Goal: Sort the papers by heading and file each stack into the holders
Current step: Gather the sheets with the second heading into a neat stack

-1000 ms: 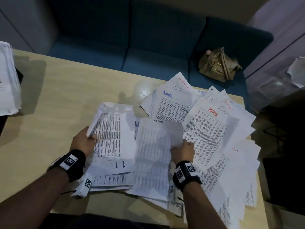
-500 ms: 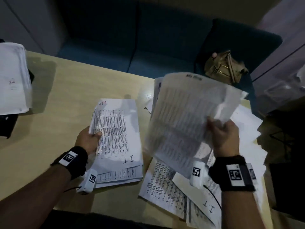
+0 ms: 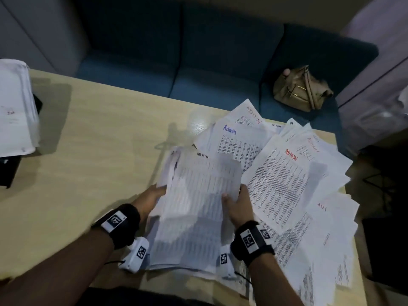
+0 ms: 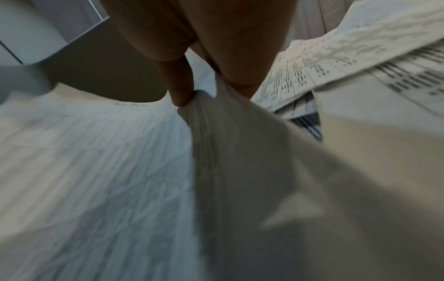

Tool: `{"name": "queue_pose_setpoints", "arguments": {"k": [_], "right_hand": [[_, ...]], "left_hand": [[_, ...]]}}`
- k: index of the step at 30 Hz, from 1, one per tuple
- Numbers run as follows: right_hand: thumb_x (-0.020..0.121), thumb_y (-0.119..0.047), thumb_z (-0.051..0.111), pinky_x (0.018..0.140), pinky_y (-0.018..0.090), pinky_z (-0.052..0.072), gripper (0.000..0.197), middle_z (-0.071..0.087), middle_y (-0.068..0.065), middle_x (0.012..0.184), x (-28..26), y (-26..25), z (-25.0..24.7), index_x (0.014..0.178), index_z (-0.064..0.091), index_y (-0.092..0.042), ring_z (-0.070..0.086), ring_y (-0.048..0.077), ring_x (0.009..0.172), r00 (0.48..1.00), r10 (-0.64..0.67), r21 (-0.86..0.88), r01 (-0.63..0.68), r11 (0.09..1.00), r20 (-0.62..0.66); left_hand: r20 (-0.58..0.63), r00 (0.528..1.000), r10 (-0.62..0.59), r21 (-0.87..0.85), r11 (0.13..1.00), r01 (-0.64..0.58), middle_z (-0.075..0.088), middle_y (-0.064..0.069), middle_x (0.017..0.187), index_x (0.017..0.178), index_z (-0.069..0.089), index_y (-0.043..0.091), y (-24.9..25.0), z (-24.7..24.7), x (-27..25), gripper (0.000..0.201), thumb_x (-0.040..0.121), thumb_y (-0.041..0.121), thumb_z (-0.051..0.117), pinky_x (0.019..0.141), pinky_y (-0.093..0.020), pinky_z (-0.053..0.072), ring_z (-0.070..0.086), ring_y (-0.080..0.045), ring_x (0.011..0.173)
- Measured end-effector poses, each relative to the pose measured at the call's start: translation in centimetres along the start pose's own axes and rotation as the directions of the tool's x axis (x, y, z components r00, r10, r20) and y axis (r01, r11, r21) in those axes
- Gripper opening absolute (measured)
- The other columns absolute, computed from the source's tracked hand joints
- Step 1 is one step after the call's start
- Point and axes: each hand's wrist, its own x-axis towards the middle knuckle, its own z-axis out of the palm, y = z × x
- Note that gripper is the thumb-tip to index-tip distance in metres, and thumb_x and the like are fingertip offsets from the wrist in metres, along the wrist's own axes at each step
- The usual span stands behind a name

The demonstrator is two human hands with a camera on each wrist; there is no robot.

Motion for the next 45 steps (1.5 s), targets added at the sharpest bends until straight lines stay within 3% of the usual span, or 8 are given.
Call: {"name": "queue_pose_setpoints", "arguments": {"k": [3, 9, 16, 26, 30, 35, 40, 45], "right_hand": [[0.089, -0.017, 0.058, 0.081, 0.043, 0.055, 0.043, 0.058, 0.001, 0.111, -1.1, 1.2, 0.9, 0.127, 0.036, -0.019, 0.061, 0.025, 0.100, 0.991, 0.037, 0.013, -0.039, 0.999, 0.127], [0.083, -0.018, 0.069, 0.106, 0.049, 0.041, 0.084, 0.045, 0.005, 0.140, -0.7, 1.0, 2.1, 0.140, 0.012, -0.040, 0.048, 0.026, 0.128, 0.977, -0.058, -0.020, 0.064, 0.998, 0.205], [0.088, -0.030, 0.063, 0.101, 0.032, 0.035, 0.078, 0.028, 0.006, 0.143, 2.3, -2.2, 2.5, 0.150, 0.015, -0.032, 0.041, 0.019, 0.124, 0.948, -0.280, -0.256, 0.312, 0.915, 0.153], [0.094, -0.028, 0.054, 0.104, 0.028, 0.035, 0.039, 0.037, 0.008, 0.138, 1.4, -2.2, 2.7, 0.129, 0.054, -0.010, 0.043, 0.023, 0.124, 0.958, -0.166, -0.440, 0.257, 0.860, 0.235], [0.093, -0.024, 0.058, 0.099, 0.042, 0.044, 0.023, 0.055, 0.008, 0.115, 1.1, -2.2, 2.8, 0.108, 0.065, -0.009, 0.052, 0.021, 0.108, 0.972, -0.225, -0.294, 0.236, 0.926, 0.072], [0.093, -0.032, 0.057, 0.102, 0.047, 0.044, 0.021, 0.060, 0.006, 0.122, 2.0, -2.4, -0.8, 0.106, 0.065, -0.017, 0.056, 0.023, 0.113, 0.971, -0.142, -0.147, 0.114, 0.982, -0.195], [0.078, -0.029, 0.073, 0.106, 0.051, 0.032, 0.063, 0.037, 0.018, 0.140, 4.7, 2.8, -9.4, 0.132, 0.044, -0.014, 0.035, 0.036, 0.129, 0.704, 0.337, -0.094, -0.496, 0.863, -0.625], [0.079, -0.018, 0.074, 0.095, 0.052, 0.048, 0.077, 0.050, 0.025, 0.130, 5.3, 5.6, -11.4, 0.140, 0.026, -0.012, 0.055, 0.042, 0.113, 0.706, 0.404, 0.116, -0.419, 0.901, -0.582]], "left_hand": [[-0.053, 0.990, 0.132, -0.014, 0.991, -0.133, 0.053, 0.017, 0.138, 0.131, 0.048, 0.047, -0.6, -1.0, -0.3, 0.073, 0.066, 0.076, 0.063, 0.109, -0.041, 0.036, 0.049, -0.008, 0.128], [-0.046, 0.924, 0.379, 0.437, 0.840, -0.323, 0.049, 0.024, 0.135, 0.120, 0.038, 0.067, 0.5, -1.7, -0.3, 0.076, 0.087, 0.001, 0.059, 0.106, -0.033, 0.040, 0.044, 0.004, 0.126], [0.037, 0.956, 0.290, 0.402, 0.872, -0.280, 0.054, 0.012, 0.125, 0.127, 0.040, 0.060, 1.1, -1.0, -0.1, 0.078, 0.087, -0.007, 0.051, 0.050, -0.022, 0.042, 0.047, -0.011, 0.052], [-0.108, 0.948, 0.300, 0.379, 0.894, -0.239, 0.056, 0.012, 0.123, 0.106, 0.054, 0.042, -0.8, -1.1, 1.1, 0.031, 0.088, 0.019, 0.066, 0.082, -0.022, 0.046, 0.058, -0.014, 0.103], [-0.103, 0.962, 0.253, 0.261, 0.940, -0.219, 0.049, 0.021, 0.133, 0.127, 0.047, 0.043, -2.1, -0.8, 0.9, 0.056, 0.083, 0.021, 0.074, 0.095, -0.025, 0.046, 0.045, 0.004, 0.122], [-0.181, 0.973, 0.142, 0.286, 0.954, -0.086, 0.060, 0.001, 0.122, 0.139, 0.047, 0.011, -3.3, -0.7, 1.1, 0.054, 0.088, 0.010, 0.066, 0.093, -0.028, 0.044, 0.059, -0.022, 0.114], [-0.301, 0.924, 0.236, 0.488, 0.871, -0.064, 0.063, -0.010, 0.118, 0.140, 0.046, 0.021, -1.3, -2.7, 1.9, 0.053, 0.090, 0.013, 0.060, 0.071, -0.028, 0.046, 0.062, -0.030, 0.098], [-0.370, 0.909, 0.192, 0.517, 0.855, 0.030, 0.053, -0.009, 0.140, 0.145, 0.040, 0.025, -1.0, -4.6, 2.5, 0.054, 0.094, 0.019, 0.056, 0.094, -0.033, 0.039, 0.053, -0.031, 0.121]]}}
